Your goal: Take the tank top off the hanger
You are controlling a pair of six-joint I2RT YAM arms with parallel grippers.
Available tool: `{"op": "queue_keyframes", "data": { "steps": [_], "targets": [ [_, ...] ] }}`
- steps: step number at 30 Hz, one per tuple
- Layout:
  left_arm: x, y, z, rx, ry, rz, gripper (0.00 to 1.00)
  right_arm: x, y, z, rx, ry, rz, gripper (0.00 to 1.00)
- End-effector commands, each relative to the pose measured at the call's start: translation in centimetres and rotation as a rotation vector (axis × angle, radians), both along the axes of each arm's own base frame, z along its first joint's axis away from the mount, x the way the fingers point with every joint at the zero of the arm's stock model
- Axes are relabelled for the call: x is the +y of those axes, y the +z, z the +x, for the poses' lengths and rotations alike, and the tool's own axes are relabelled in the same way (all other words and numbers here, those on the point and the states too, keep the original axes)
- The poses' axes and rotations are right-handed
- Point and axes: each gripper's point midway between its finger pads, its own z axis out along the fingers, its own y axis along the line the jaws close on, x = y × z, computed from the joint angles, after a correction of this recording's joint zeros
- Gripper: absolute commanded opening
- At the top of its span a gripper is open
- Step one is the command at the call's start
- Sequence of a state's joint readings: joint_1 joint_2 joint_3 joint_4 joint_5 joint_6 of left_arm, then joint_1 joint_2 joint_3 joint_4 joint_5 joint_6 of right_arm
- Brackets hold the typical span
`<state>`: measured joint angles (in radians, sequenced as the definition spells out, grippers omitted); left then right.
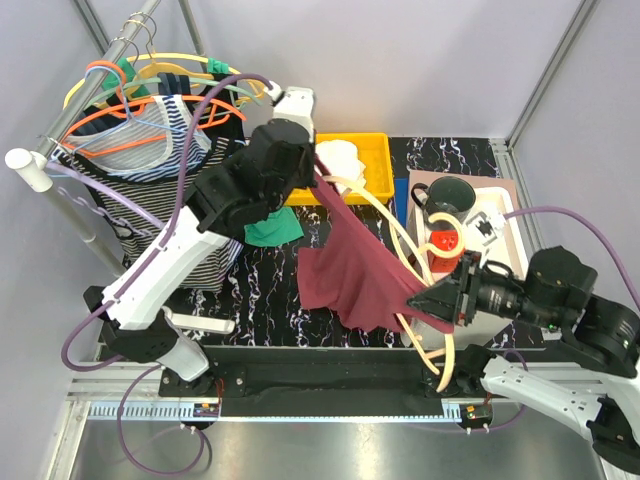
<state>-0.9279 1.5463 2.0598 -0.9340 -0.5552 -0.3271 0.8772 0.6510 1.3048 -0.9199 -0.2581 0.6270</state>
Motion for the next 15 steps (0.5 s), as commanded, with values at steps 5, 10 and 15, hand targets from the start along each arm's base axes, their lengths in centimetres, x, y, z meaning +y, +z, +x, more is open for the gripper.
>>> {"op": "queue_keyframes", "data": {
  "steps": [5, 10, 15],
  "targets": [
    [4.8, 2.4, 2.9, -0.073, 0.186, -0.047, 0.0, -2.1, 0.4, -1.9, -0.082, 0.045, -0.012, 0.0],
    [3.7, 0.5, 2.7, -0.019, 0.123, -0.046, 0.0, -2.9, 3.4, 0.0, -0.195, -0.073, 0.064, 0.0],
    [3.6, -0.8, 2.2, 0.022, 0.097, -0.061, 0.0, -1.8, 6.6, 2.1, -0.281, -0.115, 0.101, 0.0]
  ]
}}
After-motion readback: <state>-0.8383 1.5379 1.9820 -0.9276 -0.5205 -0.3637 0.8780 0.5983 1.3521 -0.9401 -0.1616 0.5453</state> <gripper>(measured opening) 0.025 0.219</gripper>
